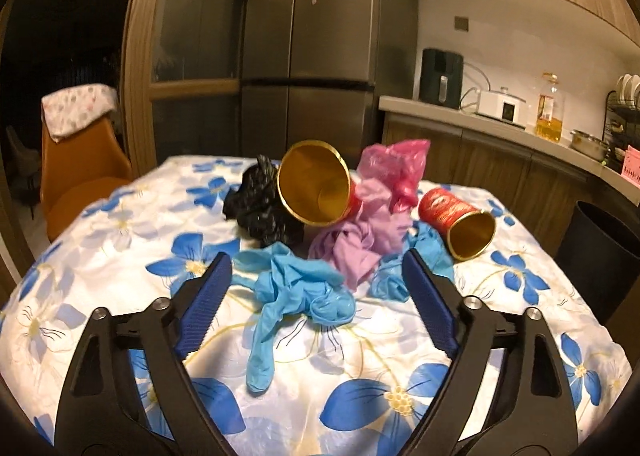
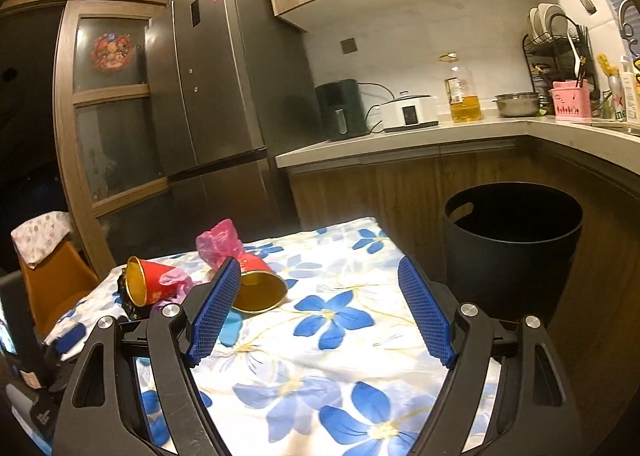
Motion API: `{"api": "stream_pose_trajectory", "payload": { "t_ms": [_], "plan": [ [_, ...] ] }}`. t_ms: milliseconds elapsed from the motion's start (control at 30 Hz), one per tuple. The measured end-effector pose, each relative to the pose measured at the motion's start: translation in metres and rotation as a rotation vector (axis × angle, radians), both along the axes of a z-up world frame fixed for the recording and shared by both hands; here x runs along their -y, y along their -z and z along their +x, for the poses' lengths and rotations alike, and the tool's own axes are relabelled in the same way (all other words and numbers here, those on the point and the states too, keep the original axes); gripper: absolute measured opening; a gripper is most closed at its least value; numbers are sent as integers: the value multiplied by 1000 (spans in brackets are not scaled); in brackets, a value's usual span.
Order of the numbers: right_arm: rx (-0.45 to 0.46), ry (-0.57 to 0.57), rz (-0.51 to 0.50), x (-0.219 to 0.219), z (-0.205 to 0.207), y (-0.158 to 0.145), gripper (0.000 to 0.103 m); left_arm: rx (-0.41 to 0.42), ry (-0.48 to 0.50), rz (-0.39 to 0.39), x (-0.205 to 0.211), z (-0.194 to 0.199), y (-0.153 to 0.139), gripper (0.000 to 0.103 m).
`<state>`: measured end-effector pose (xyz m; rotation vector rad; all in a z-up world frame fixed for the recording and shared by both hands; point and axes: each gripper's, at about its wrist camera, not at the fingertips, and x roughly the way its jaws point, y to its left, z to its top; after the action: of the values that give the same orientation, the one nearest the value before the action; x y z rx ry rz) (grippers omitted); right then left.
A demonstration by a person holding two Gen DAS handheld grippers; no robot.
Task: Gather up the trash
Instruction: 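Grasp the blue glove with the left tool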
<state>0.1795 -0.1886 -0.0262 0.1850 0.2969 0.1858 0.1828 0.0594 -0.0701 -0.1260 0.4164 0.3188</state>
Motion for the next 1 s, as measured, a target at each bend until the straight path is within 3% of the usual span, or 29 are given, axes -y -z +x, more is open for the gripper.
{"api": "stream_pose_trajectory", "payload": {
  "t_ms": [267,433,633,800,1000],
  "plan": [
    [-19,-26,-17,-18,8,6,79,-131,1,-84,-15,22,23,40],
    [-42,-45,-27,-31,14,12,79,-196,8,-105,-21,27,33,8],
    [-93,-91,-30,-54,28,25,79,-146,50,-183,-33,14,28,0],
    [-140,-127,-33,-76,45,38,78,-69,80,-145,-30,-6,12,0],
    [-173,-157,-23,-99,67,48,65,-20,96,-151,-36,-19,-4,0]
  ]
}}
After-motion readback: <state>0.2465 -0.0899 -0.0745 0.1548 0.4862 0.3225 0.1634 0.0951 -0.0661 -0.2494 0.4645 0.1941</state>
